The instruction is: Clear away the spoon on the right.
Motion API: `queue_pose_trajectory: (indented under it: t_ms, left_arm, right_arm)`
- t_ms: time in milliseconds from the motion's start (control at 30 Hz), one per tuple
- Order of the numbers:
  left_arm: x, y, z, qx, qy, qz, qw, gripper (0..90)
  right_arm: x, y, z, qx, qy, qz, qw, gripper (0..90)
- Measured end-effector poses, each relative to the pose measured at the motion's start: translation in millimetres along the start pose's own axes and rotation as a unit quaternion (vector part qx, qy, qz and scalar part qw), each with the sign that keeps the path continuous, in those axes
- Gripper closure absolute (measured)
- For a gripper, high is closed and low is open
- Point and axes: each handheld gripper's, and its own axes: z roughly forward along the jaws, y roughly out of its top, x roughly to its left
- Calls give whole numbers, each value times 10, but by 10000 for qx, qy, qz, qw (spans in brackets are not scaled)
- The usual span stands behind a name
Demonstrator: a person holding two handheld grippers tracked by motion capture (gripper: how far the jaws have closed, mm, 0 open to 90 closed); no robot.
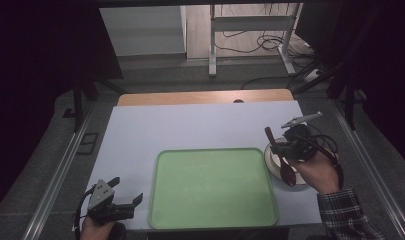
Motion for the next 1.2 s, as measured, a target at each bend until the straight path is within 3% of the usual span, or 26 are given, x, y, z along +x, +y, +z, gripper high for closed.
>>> queue_pose_trajectory:
  t_ms: [300,500,1200]
  left_arm:
    - [-2,0,0,0,2,9,10000,24]
    - [-1,0,0,1,2,7,10000,24]
    - [-1,0,-1,-1,-1,11,10000,24]
  right_arm:
    - [229,-34,82,238,188,-215,9993,790]
    - [303,-71,166,406,277,-258,9985,790]
    - [551,-245,602,1142,567,-404,9910,791]
